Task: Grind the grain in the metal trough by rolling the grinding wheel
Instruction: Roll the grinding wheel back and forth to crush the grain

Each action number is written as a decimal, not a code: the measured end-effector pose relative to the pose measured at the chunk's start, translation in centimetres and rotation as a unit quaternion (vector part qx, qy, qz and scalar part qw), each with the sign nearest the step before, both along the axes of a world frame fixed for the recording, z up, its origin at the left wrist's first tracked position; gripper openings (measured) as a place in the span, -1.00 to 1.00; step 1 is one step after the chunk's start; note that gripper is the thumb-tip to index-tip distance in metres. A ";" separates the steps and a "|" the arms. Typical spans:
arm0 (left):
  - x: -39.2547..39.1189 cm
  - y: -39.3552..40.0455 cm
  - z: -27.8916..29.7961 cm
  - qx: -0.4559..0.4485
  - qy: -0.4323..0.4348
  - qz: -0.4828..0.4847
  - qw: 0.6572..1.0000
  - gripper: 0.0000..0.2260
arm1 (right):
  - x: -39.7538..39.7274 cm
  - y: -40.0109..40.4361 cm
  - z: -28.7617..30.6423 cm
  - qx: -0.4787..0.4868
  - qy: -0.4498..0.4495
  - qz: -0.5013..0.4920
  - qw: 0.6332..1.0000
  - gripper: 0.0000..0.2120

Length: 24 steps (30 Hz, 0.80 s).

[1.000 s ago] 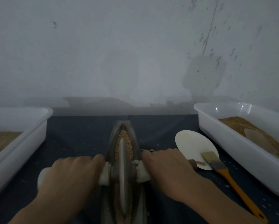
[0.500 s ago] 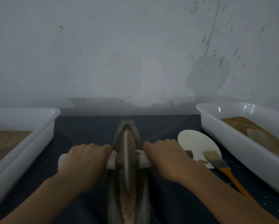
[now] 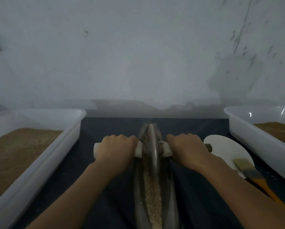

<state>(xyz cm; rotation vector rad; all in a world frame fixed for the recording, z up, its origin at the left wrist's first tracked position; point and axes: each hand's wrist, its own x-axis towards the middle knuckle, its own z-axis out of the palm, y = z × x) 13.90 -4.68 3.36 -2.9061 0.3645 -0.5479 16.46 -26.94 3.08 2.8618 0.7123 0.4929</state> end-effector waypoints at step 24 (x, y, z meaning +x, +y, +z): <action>0.1 -0.2 0.2 0.011 -0.004 0.001 1.000 -0.71 | -0.1 -0.2 0.1 0.014 -0.005 0.013 1.000 -0.72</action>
